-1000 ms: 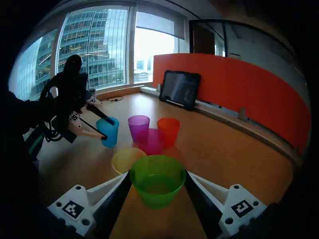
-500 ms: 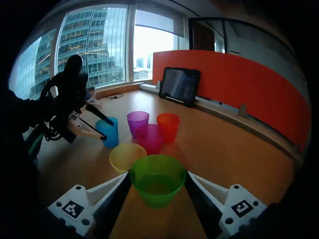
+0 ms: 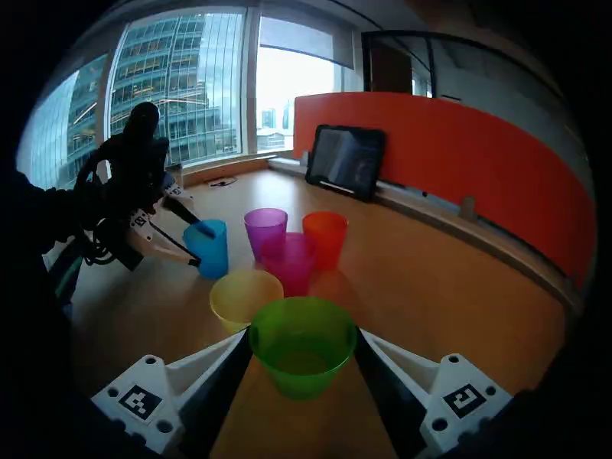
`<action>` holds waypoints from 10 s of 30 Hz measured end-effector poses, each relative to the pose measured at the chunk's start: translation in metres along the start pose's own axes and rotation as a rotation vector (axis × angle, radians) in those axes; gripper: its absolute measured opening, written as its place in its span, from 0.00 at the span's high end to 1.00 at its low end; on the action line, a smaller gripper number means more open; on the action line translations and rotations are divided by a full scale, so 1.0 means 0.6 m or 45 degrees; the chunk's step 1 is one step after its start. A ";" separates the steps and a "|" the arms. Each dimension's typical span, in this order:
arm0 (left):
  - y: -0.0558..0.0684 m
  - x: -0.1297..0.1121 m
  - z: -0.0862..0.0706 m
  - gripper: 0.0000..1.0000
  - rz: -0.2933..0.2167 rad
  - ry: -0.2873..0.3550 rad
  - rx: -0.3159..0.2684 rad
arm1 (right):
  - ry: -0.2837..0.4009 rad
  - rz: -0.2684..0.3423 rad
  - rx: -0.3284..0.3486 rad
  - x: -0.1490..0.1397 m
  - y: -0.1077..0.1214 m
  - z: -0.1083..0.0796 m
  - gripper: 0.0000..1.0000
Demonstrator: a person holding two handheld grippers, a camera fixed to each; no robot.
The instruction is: Pour water
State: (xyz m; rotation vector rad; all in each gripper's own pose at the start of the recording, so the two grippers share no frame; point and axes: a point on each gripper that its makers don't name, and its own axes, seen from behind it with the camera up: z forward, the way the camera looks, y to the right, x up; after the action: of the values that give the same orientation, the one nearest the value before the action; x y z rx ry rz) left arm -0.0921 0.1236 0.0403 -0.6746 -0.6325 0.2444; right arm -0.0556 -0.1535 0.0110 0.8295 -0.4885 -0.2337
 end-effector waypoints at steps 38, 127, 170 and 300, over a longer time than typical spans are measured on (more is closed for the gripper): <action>0.017 -0.023 -0.060 0.06 -0.065 0.044 0.033 | 0.005 0.028 -0.072 -0.038 -0.004 -0.026 0.00; -0.069 0.069 -0.263 0.06 -0.246 0.853 0.854 | 0.770 0.271 -1.128 0.089 0.134 -0.317 0.01; -0.116 0.002 -0.241 0.06 -0.316 0.812 0.866 | 0.749 0.206 -1.115 0.134 0.115 -0.302 0.01; -0.121 0.002 -0.243 0.06 -0.314 0.804 0.869 | 0.621 0.296 -1.052 -0.024 0.154 -0.221 0.01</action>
State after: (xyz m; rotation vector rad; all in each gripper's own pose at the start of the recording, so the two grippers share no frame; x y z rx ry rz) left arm -0.0004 -0.0048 -0.0005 0.0084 -0.0001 0.0004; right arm -0.0003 -0.0015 -0.0001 0.0034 -0.0005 -0.0006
